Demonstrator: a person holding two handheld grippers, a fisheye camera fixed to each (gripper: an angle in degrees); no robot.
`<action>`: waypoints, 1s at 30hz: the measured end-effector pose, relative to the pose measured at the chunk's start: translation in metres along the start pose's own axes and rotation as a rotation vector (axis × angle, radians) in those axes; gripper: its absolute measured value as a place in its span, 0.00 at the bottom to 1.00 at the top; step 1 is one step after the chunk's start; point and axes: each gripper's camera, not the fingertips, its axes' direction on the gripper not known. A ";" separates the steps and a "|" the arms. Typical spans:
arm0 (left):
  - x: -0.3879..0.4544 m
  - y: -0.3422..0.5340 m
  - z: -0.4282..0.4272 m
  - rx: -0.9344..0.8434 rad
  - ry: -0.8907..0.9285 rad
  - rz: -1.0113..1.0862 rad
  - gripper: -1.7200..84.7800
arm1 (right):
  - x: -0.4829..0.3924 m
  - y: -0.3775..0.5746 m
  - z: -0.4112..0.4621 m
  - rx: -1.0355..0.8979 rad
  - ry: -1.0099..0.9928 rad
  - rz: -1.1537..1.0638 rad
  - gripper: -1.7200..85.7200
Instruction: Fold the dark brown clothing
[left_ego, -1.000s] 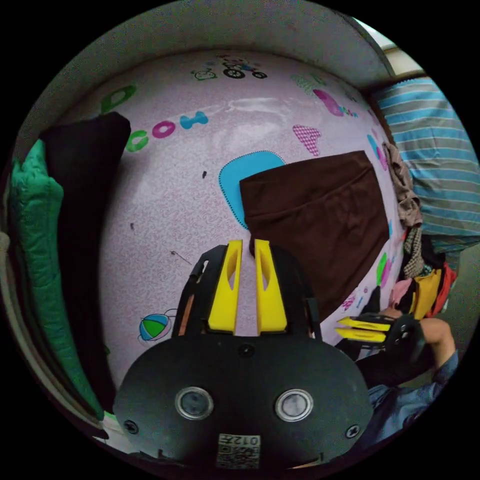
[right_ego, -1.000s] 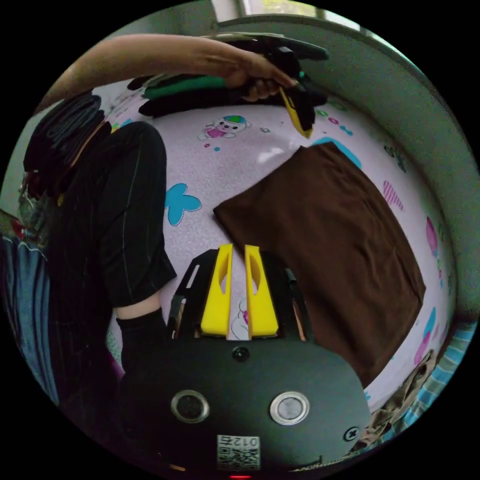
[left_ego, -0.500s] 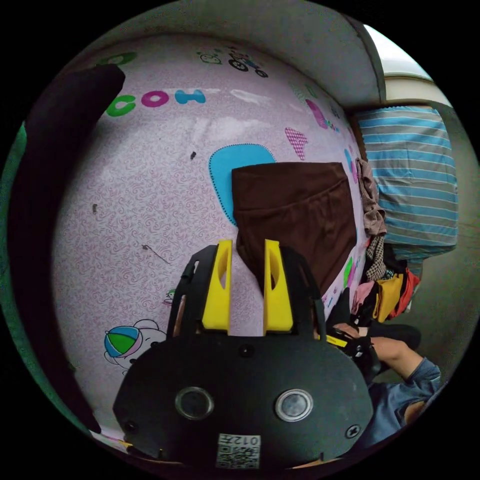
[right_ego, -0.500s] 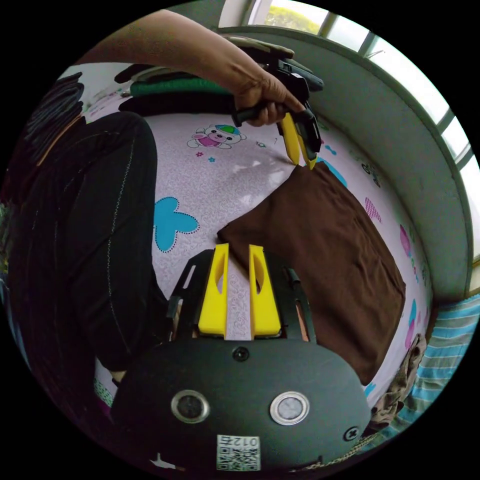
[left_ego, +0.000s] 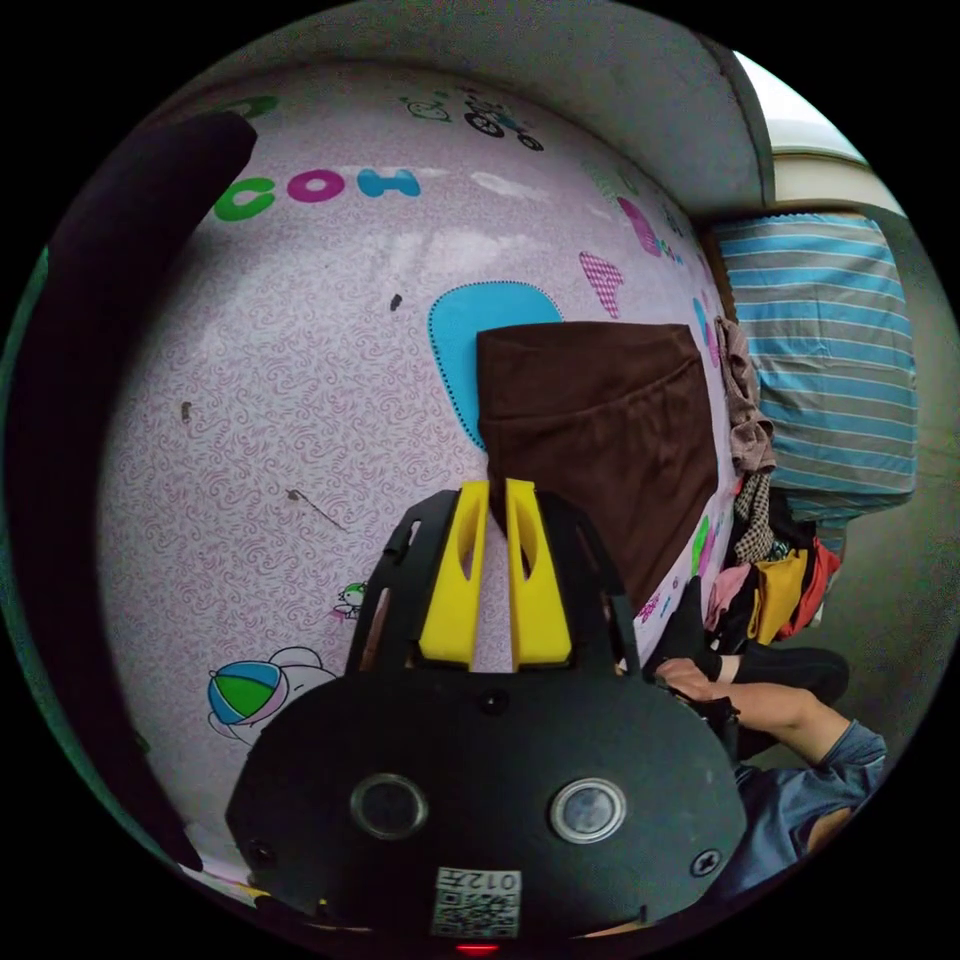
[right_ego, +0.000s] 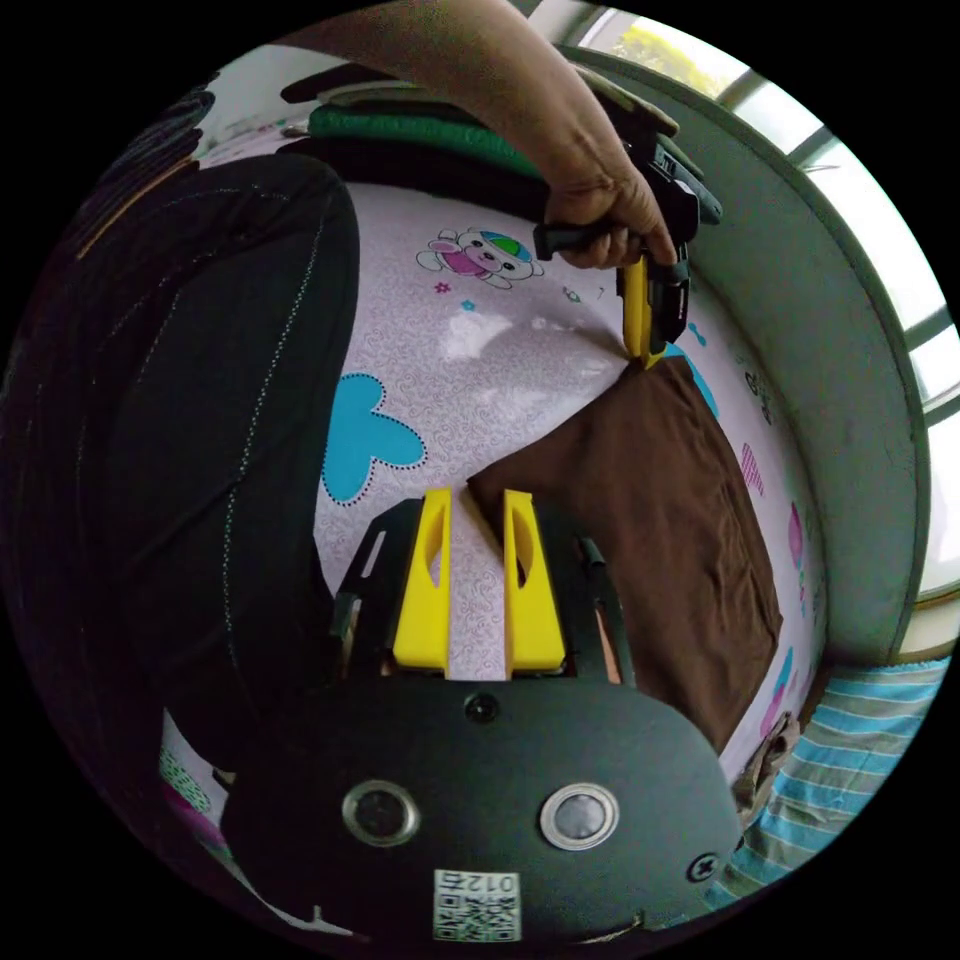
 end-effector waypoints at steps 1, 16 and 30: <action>-0.003 -0.001 0.000 -0.001 0.008 -0.001 0.04 | -0.001 -0.001 0.002 -0.005 -0.002 0.004 0.10; -0.021 0.014 -0.017 0.061 0.104 -0.038 0.02 | 0.015 0.020 0.006 -0.042 -0.120 0.138 0.01; 0.005 0.069 -0.079 0.160 0.098 -0.040 0.03 | 0.052 0.086 -0.053 0.152 -0.296 0.326 0.01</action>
